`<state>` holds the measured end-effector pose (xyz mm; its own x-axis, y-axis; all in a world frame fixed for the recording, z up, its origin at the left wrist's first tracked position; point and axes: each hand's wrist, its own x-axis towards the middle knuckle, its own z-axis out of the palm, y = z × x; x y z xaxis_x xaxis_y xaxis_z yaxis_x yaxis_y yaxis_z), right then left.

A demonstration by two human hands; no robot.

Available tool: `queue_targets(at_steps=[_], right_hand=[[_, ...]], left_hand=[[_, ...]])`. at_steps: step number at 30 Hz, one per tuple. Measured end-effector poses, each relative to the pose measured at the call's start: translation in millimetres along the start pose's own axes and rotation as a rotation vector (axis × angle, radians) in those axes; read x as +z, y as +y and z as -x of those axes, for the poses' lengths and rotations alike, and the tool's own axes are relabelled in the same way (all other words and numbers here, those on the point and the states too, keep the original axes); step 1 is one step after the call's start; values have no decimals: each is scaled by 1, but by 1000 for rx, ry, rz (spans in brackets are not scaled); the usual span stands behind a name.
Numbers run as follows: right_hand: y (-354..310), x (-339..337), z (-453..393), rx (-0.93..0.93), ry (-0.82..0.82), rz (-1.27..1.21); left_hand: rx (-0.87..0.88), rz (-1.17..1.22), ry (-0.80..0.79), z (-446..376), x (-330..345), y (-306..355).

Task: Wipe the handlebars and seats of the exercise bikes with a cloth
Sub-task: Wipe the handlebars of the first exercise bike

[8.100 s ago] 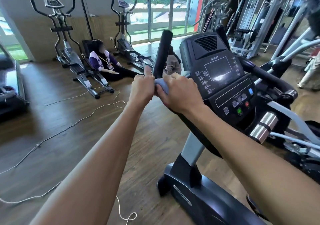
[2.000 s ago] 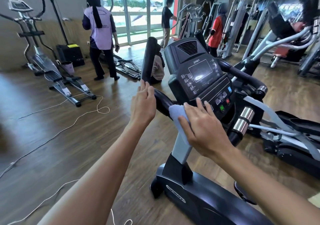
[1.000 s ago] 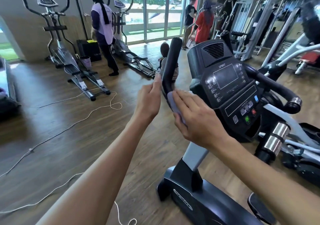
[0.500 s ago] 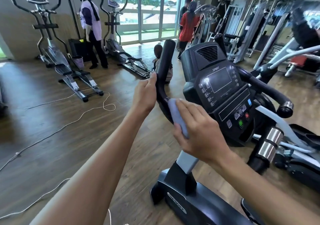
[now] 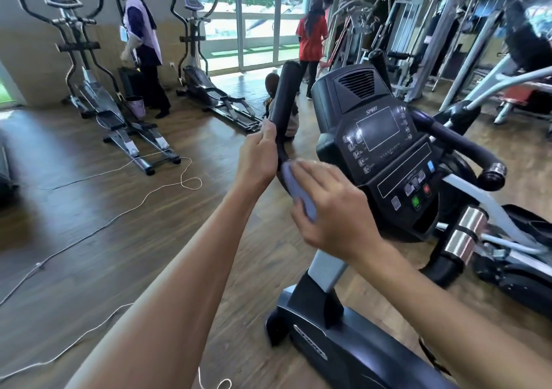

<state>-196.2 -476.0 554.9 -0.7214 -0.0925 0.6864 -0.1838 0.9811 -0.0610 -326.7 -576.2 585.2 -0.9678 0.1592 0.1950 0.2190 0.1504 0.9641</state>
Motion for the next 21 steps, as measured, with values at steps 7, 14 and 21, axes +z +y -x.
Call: queue_targets(at_steps=[7, 14, 21], right_hand=[[-1, 17, -46, 186, -79, -5], [8, -21, 18, 189, -122, -62], [14, 10, -29, 200, -103, 25]], left_hand=[[-21, 30, -55, -7, -9, 1], [189, -280, 49, -13, -6, -2], [242, -349, 103, -14, 1, -3]])
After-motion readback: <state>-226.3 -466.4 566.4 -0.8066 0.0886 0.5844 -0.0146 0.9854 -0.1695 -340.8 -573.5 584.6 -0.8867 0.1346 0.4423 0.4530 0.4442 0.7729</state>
